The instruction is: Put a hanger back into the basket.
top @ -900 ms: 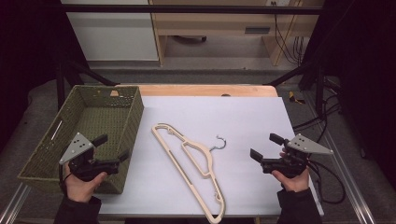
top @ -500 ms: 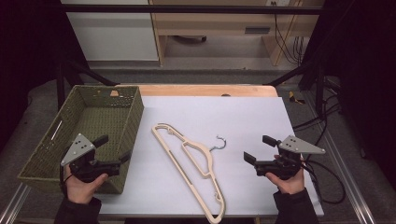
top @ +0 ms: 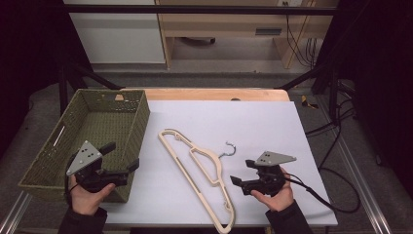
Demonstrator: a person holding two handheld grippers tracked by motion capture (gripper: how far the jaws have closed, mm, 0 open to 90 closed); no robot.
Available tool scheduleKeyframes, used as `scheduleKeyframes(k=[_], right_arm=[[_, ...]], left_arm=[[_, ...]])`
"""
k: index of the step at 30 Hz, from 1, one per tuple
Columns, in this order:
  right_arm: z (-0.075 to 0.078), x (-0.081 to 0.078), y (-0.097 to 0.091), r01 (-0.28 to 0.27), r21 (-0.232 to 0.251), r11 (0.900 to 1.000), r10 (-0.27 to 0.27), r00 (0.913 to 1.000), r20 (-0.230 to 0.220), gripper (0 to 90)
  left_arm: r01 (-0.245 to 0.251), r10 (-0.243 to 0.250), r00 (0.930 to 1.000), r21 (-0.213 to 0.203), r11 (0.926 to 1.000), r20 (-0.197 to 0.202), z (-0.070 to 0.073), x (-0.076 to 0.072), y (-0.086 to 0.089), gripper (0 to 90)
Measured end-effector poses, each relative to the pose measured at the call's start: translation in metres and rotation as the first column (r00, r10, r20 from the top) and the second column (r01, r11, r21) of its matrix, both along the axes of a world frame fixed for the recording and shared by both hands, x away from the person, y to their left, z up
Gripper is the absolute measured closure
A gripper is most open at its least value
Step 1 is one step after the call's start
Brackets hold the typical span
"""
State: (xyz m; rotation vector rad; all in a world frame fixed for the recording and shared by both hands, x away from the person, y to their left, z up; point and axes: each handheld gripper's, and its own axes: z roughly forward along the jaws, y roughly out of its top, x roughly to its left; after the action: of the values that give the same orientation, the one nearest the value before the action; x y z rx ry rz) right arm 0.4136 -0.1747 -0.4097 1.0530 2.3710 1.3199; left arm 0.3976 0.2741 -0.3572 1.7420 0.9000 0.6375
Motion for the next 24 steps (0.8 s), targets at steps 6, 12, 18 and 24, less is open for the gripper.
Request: scheduleKeyframes(k=[6, 12, 18, 24], right_arm=[[-0.023, -0.002, 0.018, -0.012, -0.052, 0.9986, 0.007, 0.9955, -0.094, 29.6], [-0.04, -0.001, 0.028, -0.032, -0.091, 0.9953, 0.017, 0.987, -0.16, 39.6], [-0.055, 0.002, 0.037, -0.019, -0.122, 0.9924, -0.008, 0.9765, -0.215, 51.9], [-0.06, 0.003, 0.04, -0.025, -0.117, 0.9929, -0.007, 0.9636, -0.267, 64.0]], left_arm=[[0.009, -0.009, 0.9999, 0.012, 0.9999, -0.007, -0.002, 0.0, -0.004, 4.1], [0.008, -0.008, 1.0, 0.011, 0.9999, -0.005, -0.002, 0.0, -0.005, 4.2], [0.008, -0.008, 0.9999, 0.013, 0.9999, -0.01, -0.003, 0.001, -0.006, 4.3], [0.007, -0.007, 0.9999, 0.017, 0.9998, -0.01, -0.003, 0.001, -0.007, 4.4]])
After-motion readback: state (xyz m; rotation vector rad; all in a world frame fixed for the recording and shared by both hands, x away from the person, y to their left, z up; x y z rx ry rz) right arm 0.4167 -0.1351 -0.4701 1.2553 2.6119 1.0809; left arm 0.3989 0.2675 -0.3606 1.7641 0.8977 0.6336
